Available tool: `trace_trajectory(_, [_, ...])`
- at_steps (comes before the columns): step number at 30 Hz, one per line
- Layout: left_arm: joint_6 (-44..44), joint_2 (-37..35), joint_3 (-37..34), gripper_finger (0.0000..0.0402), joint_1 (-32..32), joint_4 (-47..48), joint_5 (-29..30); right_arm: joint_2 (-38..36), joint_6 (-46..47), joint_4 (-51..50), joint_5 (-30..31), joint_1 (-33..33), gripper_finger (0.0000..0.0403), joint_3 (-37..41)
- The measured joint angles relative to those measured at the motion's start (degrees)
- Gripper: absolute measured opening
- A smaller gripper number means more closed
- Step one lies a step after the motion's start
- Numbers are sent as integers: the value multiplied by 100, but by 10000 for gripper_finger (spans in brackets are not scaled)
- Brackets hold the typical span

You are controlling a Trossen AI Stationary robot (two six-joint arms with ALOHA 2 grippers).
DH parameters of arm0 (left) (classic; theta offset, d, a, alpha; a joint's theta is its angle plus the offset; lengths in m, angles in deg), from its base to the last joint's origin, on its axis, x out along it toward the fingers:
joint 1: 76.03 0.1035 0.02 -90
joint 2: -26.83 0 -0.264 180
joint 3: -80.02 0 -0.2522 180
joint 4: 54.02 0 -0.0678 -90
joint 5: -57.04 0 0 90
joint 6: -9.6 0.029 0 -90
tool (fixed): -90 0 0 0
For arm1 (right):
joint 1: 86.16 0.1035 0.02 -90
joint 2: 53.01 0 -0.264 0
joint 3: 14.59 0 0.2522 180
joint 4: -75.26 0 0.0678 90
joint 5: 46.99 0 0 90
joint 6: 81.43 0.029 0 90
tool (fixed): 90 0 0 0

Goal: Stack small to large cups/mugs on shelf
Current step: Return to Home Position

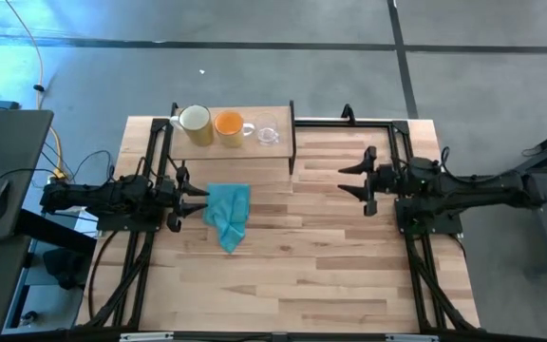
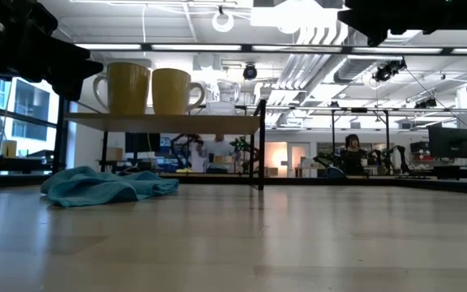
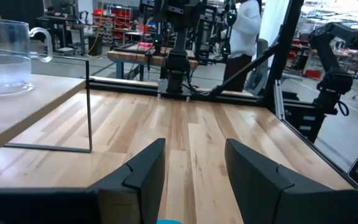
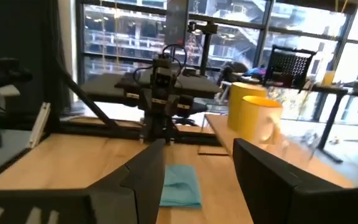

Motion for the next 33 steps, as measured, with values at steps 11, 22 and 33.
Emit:
trace_trajectory(11, [-282, 0, 0, 154, -2, -1, -1, -1307, -1161, 731, 356, 102, 181, 2])
trace_trajectory(22, [-399, 0, 0, 154, -1, -2, 18, -3436, -1017, -872, 460, 246, 181, -5])
trace_trajectory(33, [-399, -2, 0, 154, -2, -13, 51, -3420, -1162, -1330, 212, 246, 181, 10])
